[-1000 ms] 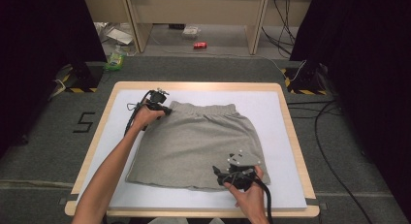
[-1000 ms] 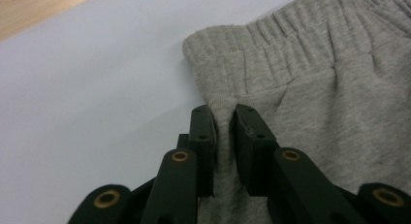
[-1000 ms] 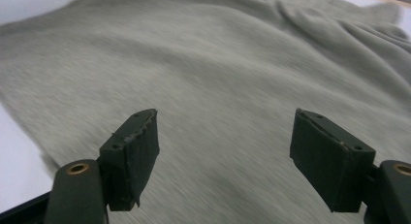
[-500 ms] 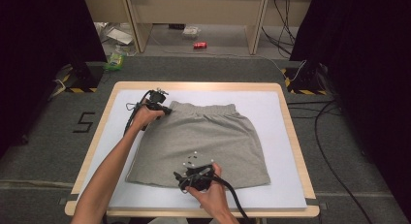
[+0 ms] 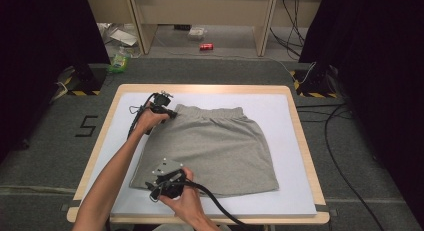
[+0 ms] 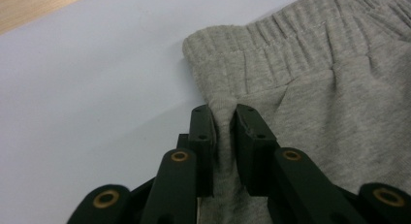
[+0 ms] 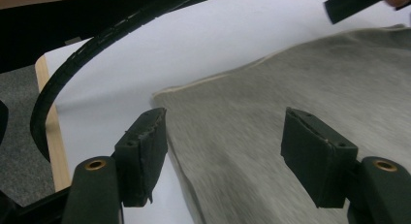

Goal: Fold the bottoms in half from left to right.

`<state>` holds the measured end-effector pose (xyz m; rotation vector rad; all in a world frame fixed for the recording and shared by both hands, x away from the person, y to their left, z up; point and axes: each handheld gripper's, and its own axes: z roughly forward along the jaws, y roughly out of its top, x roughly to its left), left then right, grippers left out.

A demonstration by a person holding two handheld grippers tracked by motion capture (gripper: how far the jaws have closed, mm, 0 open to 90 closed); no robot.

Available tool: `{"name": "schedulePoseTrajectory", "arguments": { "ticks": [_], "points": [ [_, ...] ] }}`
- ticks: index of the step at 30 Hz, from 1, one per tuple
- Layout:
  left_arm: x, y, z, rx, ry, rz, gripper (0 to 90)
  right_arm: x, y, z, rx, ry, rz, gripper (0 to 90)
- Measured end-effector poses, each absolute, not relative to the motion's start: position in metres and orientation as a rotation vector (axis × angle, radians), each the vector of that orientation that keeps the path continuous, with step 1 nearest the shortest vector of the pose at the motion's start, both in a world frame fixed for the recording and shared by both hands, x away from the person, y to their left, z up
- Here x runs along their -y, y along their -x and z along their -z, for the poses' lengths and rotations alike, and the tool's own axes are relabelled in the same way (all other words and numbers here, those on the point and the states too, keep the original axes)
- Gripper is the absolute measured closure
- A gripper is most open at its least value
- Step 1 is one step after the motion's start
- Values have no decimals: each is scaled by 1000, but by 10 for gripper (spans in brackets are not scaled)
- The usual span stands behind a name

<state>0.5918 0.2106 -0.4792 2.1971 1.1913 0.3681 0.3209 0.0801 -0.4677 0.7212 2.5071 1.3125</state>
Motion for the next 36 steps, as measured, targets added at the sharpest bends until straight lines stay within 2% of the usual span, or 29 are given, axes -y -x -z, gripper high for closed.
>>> {"name": "schedulePoseTrajectory", "arguments": {
  "ticks": [8, 16, 26, 33, 35, 36],
  "points": [
    [-212, -592, 480, -1180, -2195, -359, 774, -112, -321, 482, -2550, -706, -1312, 364],
    [-213, -592, 480, -1174, -2195, -351, 774, -129, -320, 492, -2562, -700, -1308, 418],
    [-215, -593, 480, -1177, -2183, -340, 773, -147, -319, 500, -2593, -641, -1238, 444],
    [-215, -593, 480, -1175, -2183, -339, 774, -152, -320, 501, -2608, -640, -1168, 507],
    [-215, -592, 480, -1176, -2182, -340, 773, -152, -322, 501, -2609, -650, -1174, 597],
    [-214, -592, 480, -1177, -2182, -341, 773, -152, -322, 501, -2609, -650, -1174, 597]
  ]
}}
